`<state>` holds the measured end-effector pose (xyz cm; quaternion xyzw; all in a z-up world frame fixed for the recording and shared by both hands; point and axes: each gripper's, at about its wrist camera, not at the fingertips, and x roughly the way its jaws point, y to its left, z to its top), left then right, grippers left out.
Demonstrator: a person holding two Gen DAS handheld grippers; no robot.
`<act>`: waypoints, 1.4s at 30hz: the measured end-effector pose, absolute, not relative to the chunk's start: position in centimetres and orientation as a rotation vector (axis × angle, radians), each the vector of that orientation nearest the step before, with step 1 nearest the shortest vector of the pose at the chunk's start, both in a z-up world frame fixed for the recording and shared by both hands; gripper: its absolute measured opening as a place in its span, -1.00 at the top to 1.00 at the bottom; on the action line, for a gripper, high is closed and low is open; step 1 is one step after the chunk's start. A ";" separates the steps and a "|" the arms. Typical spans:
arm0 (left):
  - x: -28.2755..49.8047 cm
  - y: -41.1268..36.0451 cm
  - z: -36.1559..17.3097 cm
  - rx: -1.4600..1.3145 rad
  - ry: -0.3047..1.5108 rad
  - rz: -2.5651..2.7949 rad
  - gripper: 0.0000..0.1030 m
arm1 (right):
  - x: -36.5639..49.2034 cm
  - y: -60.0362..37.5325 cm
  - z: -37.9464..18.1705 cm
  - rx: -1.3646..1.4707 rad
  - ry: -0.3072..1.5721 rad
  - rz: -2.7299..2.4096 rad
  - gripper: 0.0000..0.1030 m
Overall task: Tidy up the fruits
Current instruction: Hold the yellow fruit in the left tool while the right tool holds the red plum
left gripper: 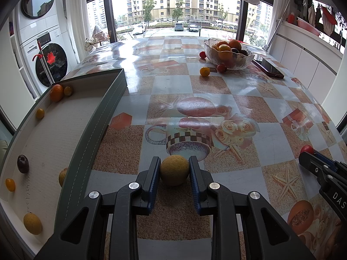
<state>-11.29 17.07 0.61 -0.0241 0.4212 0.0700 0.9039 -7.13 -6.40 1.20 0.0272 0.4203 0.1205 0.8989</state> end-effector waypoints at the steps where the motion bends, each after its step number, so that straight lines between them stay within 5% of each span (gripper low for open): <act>1: -11.3 17.1 0.6 -0.050 0.870 0.145 0.46 | -7.1 -6.4 1.2 0.056 0.870 0.249 0.53; 42: -11.4 17.1 0.6 -0.050 0.870 0.145 0.46 | -7.1 -6.4 1.2 0.059 0.870 0.250 0.53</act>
